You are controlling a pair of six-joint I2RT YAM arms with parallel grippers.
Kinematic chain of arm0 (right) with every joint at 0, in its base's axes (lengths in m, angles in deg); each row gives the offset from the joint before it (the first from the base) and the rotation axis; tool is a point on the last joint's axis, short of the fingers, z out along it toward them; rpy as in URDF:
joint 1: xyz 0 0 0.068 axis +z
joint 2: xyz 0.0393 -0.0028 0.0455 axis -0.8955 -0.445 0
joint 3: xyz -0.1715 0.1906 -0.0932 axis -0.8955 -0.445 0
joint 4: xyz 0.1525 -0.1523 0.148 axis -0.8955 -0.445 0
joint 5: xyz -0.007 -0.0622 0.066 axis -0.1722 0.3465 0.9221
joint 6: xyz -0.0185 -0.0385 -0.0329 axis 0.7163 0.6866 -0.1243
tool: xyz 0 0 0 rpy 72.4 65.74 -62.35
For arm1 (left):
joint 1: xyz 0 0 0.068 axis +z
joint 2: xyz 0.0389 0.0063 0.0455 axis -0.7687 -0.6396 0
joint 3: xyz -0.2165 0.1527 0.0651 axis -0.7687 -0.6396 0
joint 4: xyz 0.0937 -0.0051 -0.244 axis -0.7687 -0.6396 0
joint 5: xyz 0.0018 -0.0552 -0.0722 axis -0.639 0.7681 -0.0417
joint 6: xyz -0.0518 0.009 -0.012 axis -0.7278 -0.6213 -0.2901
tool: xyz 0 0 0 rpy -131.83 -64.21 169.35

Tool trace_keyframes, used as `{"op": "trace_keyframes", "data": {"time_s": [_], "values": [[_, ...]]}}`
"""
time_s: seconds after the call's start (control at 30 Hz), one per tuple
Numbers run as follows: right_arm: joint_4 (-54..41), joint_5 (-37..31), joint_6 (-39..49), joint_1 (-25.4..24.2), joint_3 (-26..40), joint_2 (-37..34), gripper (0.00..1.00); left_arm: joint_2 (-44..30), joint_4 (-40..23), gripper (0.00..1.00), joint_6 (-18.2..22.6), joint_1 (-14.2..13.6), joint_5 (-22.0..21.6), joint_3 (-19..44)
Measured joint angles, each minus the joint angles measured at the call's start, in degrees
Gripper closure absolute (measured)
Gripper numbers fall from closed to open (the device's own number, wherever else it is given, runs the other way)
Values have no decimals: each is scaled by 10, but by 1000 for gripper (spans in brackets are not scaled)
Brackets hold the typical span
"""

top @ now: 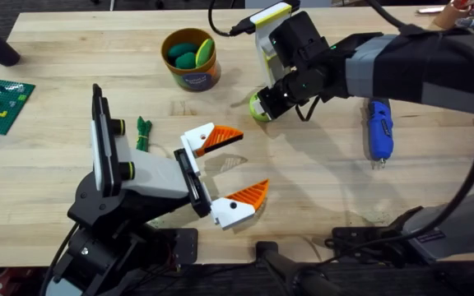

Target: Pick up the gripper from the table and insert it into the empty holder that is missing its gripper. Then pick up a screw, insert it into the mounting hole, and use the screwdriver to tighten it. Finally, clean up the table by picking up the vegetable and placing it into the bucket.

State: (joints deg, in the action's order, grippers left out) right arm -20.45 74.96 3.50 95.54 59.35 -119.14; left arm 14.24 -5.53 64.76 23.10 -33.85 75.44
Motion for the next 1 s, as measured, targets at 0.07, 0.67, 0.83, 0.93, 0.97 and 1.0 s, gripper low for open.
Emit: {"op": "trace_keyframes", "data": {"time_s": [0.07, 0.67, 0.83, 0.93, 0.97, 1.0], "values": [[-1, 0, 0, 0, 0, 0, 987, 0, 2, 12, 0, 0, 0, 0], [-8, -1, -3, 0, 0, 0, 851, 0, 2, 13, 0, 0, 0, 0], [-12, 0, 0, 0, 0, 0, 230, 0, 2, 13, 0, 0, 0, 0], [-12, 0, 0, 0, 0, 0, 185, 0, 2, 14, -1, 0, 0, 0], [-12, 1, 0, 0, 0, 0, 183, 0, 2, 14, -1, 0, 0, 0], [-12, 1, 0, 0, 0, 0, 183, 0, 2, 14, 0, 0, 0, 0]]}}
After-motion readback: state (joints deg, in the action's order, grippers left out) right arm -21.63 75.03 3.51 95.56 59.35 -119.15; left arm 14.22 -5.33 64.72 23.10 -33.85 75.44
